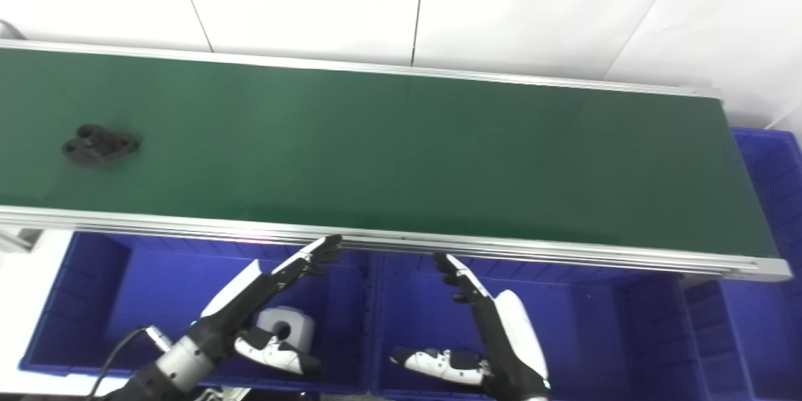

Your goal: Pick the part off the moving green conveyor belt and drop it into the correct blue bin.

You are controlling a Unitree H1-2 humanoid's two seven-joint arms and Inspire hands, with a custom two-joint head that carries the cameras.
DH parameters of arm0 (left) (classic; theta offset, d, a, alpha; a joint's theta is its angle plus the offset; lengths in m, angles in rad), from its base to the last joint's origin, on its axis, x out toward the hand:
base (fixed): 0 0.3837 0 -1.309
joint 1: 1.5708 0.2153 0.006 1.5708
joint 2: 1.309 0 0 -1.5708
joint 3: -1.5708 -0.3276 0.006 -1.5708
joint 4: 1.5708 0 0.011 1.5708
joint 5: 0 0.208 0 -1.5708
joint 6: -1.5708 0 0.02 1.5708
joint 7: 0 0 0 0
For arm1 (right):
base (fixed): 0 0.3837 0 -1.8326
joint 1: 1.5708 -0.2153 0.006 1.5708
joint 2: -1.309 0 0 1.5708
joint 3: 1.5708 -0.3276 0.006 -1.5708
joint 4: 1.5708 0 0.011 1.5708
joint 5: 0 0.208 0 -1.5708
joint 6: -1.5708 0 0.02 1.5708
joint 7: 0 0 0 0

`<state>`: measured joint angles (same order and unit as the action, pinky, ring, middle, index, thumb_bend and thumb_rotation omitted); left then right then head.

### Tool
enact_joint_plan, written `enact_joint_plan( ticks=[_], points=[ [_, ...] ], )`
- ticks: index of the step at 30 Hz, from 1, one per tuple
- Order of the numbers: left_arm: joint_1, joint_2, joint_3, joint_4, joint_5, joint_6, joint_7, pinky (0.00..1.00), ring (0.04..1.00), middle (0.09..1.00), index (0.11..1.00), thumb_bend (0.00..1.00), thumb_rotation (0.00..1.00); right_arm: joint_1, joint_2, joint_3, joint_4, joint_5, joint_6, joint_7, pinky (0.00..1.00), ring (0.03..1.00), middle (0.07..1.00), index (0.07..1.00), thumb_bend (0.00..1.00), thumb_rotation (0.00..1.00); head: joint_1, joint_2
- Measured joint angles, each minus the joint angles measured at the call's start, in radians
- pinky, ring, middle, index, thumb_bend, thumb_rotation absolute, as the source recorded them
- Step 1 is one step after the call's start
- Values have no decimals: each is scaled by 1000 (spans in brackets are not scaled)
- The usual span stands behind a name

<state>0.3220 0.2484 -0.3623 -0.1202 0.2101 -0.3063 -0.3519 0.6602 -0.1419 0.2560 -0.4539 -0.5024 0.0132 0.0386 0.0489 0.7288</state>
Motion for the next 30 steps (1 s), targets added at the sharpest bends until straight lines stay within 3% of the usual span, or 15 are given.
enact_joint_plan(
  ticks=[2,5,8,16,30],
  points=[
    [3,-5,-8,5,-1,0,0,855,921,962,963,714,444,1,-14,-5,23,11,-22,-8,754,831,860,885,822,286,40,-34],
    [2,-16,-17,20,-15,0,-1,819,915,964,957,707,353,4,-19,-16,41,19,-26,-11,742,822,849,891,828,313,55,-46],
    [3,-26,-23,43,-30,-6,-1,805,906,961,952,715,333,3,-19,-16,40,19,-26,-12,747,825,851,892,826,307,55,-55],
    [1,-25,-23,54,-30,-28,1,790,899,960,954,734,341,4,-14,-15,36,18,-26,-11,728,818,849,889,818,265,40,-60],
    [-3,-22,-20,68,-29,-41,4,805,908,966,962,741,360,5,-6,-12,38,16,-26,-16,724,815,843,879,835,278,-26,-63]
  ],
)
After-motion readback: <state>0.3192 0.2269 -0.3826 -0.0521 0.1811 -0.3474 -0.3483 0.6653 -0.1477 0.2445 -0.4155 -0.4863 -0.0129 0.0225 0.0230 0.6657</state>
